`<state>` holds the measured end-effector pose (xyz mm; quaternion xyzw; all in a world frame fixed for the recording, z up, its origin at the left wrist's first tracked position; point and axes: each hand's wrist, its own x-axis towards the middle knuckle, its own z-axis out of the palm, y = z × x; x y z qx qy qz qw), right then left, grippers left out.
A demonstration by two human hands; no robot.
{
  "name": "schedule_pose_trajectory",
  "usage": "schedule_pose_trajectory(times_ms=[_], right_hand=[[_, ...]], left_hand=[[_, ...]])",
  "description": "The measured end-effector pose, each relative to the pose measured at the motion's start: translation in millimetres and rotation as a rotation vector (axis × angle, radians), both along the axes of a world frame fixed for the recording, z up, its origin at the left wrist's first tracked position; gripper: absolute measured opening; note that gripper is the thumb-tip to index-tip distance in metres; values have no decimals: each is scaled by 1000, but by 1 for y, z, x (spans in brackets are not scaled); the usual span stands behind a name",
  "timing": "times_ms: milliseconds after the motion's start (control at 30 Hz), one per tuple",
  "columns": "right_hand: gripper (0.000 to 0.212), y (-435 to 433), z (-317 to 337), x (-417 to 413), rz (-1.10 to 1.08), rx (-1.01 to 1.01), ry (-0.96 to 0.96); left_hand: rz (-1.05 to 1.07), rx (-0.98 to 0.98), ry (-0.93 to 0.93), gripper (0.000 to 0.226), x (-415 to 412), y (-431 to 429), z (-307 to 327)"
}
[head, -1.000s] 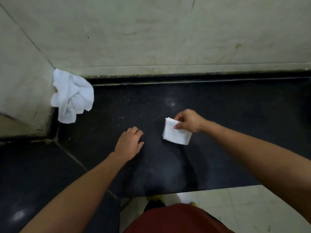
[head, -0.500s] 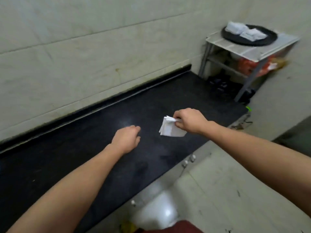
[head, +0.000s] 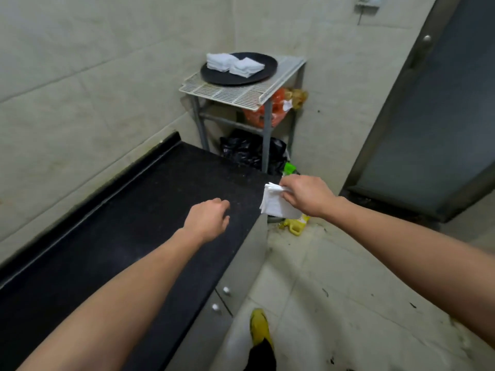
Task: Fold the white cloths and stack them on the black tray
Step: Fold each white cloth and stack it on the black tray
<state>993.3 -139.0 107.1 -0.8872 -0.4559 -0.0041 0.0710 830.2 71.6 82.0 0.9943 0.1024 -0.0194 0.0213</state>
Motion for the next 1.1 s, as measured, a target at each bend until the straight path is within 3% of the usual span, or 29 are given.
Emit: schedule_pose_trajectory(times_ms=[300,567,800,1100], right_hand=[[20,-2,24,170,-121,-14,-50],[20,12,63,292,-163,83,-63],[18,45,84,409,-25,184,-88],[16,129,117,565,244,233,-78]], left_hand=[[-179,59,-124,20,211,19,26],[-175,27,-251,19,359,44,66],[-49,13,-321,18,456,68,69],[339,-18,-424,16,543,89,75]])
